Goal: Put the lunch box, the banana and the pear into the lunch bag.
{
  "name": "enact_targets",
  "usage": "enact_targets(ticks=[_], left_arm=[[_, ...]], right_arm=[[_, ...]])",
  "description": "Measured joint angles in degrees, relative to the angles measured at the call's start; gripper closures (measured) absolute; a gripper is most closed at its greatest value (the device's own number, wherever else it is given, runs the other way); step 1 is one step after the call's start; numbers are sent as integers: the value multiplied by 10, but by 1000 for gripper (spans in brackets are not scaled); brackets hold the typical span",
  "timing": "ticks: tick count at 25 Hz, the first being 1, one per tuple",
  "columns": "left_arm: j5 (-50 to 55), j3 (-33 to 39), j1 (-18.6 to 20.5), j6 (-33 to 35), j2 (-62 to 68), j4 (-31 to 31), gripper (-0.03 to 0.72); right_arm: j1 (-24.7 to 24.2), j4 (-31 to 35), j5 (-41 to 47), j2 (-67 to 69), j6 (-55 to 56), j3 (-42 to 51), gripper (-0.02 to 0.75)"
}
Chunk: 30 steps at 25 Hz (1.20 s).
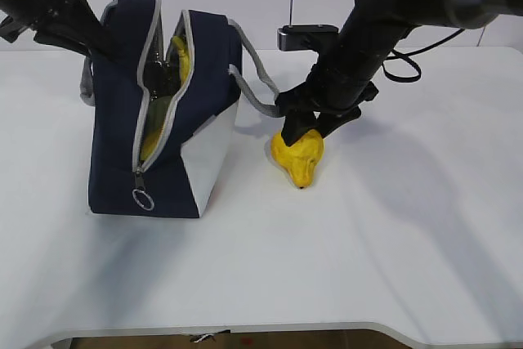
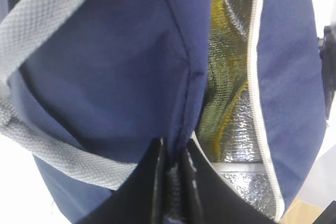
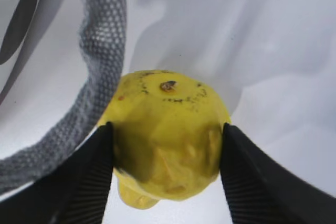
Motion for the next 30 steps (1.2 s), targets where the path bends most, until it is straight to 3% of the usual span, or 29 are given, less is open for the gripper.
enact_targets(ticks=[4, 11, 24, 30], left_arm=[[0, 0, 0, 0, 0, 0, 661], [0, 0, 0, 0, 0, 0, 661], [1, 0, 0, 0, 0, 0, 661], [1, 0, 0, 0, 0, 0, 661]], right_arm=[[0, 0, 15, 0, 0, -4, 289], [0, -3, 130, 9, 0, -56, 295], [0, -71, 138, -21, 49, -91, 298], [0, -95, 139, -83, 58, -50, 298]])
